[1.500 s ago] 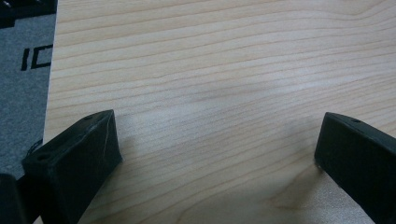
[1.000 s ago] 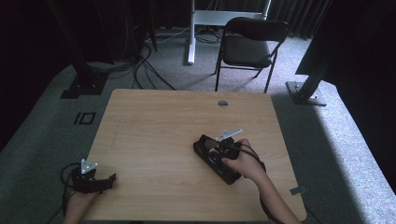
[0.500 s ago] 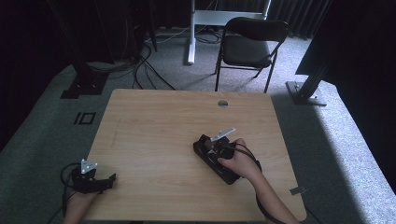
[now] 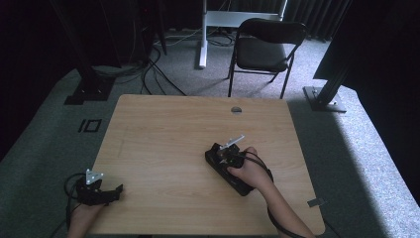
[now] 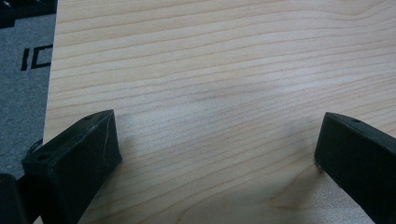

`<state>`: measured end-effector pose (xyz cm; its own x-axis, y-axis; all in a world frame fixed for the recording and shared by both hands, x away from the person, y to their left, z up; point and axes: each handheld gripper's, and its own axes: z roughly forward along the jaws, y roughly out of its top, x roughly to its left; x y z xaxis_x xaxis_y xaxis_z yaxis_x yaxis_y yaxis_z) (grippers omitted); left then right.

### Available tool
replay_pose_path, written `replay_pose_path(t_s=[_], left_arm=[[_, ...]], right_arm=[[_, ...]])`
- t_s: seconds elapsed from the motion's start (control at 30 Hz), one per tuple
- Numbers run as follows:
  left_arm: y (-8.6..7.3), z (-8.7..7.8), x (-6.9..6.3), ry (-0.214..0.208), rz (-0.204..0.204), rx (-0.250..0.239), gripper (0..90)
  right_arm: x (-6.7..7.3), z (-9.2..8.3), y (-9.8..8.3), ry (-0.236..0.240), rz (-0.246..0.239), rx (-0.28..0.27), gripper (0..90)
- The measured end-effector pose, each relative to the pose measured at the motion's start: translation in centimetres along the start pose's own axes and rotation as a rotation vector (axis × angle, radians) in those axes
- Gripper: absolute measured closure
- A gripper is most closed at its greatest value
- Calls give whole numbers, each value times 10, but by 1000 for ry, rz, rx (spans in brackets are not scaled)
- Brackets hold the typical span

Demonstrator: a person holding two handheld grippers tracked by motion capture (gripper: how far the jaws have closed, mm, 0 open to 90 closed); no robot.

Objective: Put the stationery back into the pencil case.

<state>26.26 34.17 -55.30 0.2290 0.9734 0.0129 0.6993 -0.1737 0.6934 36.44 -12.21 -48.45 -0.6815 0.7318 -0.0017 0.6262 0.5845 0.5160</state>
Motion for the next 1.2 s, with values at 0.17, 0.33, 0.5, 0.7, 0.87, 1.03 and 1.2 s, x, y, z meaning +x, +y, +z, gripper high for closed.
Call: replay_pose_path(t_s=[0.17, 0.33, 0.5, 0.7, 0.87, 1.03, 1.2], left_arm=[[0, 0, 0, 0, 0, 0, 2], [0, 0, 0, 0, 0, 0, 2], [0, 0, 0, 0, 0, 0, 2], [0, 0, 0, 0, 0, 0, 2], [0, 0, 0, 0, 0, 0, 2], [0, 0, 0, 0, 0, 0, 2], [0, 0, 0, 0, 1, 0, 2]], right_arm=[[-2, 0, -1, -1, 13, -1, 656], [-3, -5, 0, 1, 24, -26, 639], [-3, -17, 0, 5, 19, -62, 638], [-6, -32, 1, 18, 29, -118, 635], [-10, -44, 3, 26, 43, -159, 608], [-14, -50, 2, 34, 49, -196, 599], [-18, -52, 0, 30, 59, -248, 543]])
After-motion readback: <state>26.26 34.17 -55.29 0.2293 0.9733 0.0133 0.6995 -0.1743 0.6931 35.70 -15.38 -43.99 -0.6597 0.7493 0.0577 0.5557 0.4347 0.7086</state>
